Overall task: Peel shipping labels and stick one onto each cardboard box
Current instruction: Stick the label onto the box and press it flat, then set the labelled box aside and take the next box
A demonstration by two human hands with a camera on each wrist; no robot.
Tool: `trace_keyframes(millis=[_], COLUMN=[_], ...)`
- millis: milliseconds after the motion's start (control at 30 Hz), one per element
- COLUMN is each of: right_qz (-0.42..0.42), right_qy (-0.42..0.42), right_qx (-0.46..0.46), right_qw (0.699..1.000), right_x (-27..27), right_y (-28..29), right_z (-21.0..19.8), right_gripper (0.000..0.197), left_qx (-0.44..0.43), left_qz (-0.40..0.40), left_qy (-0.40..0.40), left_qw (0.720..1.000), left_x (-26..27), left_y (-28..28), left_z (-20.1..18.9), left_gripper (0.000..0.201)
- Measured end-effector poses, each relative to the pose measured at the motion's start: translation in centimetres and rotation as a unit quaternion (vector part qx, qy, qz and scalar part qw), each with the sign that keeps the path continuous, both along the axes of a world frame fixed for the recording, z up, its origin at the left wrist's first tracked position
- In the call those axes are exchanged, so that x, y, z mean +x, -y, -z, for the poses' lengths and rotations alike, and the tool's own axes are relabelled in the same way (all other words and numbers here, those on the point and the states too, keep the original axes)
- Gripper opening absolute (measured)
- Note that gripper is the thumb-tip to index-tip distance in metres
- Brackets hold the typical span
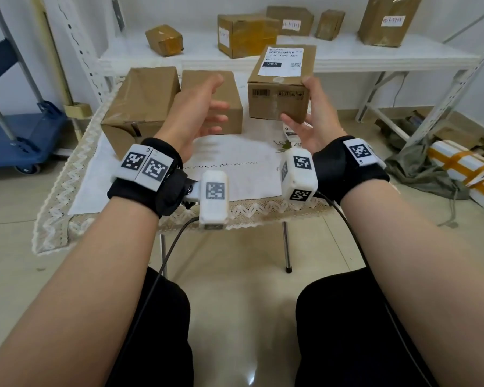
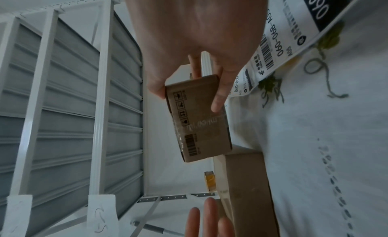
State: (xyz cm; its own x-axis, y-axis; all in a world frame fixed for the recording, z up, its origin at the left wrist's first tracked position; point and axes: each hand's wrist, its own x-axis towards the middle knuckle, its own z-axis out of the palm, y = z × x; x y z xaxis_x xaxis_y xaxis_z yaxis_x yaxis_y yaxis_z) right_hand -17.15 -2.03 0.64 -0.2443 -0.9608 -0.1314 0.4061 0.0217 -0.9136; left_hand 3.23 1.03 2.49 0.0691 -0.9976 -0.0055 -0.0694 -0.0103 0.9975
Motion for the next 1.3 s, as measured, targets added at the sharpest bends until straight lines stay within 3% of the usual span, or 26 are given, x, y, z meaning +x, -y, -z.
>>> trace_keyframes(millis=[167,333,700,767,867,933,1000,1067,1167,1300], right_qz=[-0.01,-0.038,0.011,0.022,0.057,0.079,0.035,-0.065,-0.18,-0.236], right_qy=[-0.02,-0.05,-0.091,-0.127,-0.19,-0.183,-0.141,-0.113,-0.142,-0.183], right_qx=[0.016,0.043,0.073,0.093,0.083,0.054,0.021,0.008,0.033,0.054], right_qw=[1.0,0.997,0.993,0.987,0.977,0.978,0.989,0.991,0.973,0.953], right_x=[-0.9,-0.5,-0.1,0.1,0.4,1.1,1.7,2.4,3.4,3.9], right_y=[1.0,1.7,4.0,4.2,3.9,3.5,3.3,3.0,2.7,2.5], right_z=[0.5,0.7,1.6,1.4,1.2,1.0,1.0,0.7,0.8,1.3], right_gripper=[0.042,0.047,0.029,0.014,0.016,0.012,0.007,0.008,0.017,0.044], left_qx=[0.0,0.007,0.016,0.017,0.009,0.008,0.013,0.03,0.059,0.081], left_qz=[0.006,0.01,0.011,-0.004,-0.051,-0.073,-0.081,-0.077,-0.068,-0.07], left_qy=[0.012,0.025,0.044,0.045,0.046,0.045,0.04,0.036,0.034,0.028], left_qw=[1.0,1.0,0.999,0.999,0.998,0.996,0.996,0.996,0.995,0.994], left_x=[-0.6,-1.0,-1.2,-1.0,-0.5,0.0,0.3,0.4,0.7,0.7], left_y=[0.5,1.2,1.4,1.7,2.0,2.1,2.1,2.1,2.2,2.5], left_z=[0.1,0.1,0.3,0.4,0.4,0.3,0.2,0.3,0.5,0.7], left_gripper=[0.042,0.045,0.043,0.042,0.043,0.046,0.037,0.03,0.044,0.059])
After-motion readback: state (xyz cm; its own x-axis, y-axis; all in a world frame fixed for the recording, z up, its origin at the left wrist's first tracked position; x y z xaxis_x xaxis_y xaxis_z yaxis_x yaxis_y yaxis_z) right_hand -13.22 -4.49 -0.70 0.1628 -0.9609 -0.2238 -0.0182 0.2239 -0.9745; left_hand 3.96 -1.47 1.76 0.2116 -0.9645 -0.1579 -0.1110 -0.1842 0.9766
